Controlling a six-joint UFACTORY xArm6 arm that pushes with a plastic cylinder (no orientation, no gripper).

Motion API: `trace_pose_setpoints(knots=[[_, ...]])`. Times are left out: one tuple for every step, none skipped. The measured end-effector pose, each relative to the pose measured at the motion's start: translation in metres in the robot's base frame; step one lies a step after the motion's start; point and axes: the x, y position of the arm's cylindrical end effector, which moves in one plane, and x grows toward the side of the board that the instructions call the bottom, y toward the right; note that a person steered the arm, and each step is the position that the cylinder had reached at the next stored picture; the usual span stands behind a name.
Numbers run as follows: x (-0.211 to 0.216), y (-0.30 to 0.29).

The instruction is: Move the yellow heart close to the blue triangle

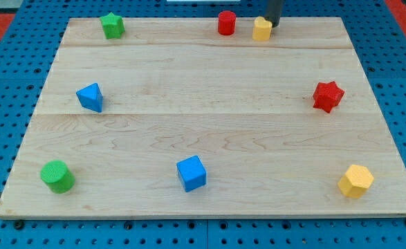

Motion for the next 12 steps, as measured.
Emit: trace_pose_setpoints(knots=[[0.004,-0.021],[-0.01,-0.034],[0.031,-0.044],[0.072,-0.043],[0.056,-0.047],[0.054,-0.047],[0.054,-0.045],[0.056,-0.045],[0.086,-0.045],[0.102,-0.044],[0.103,-0.043],[0.1,-0.043]])
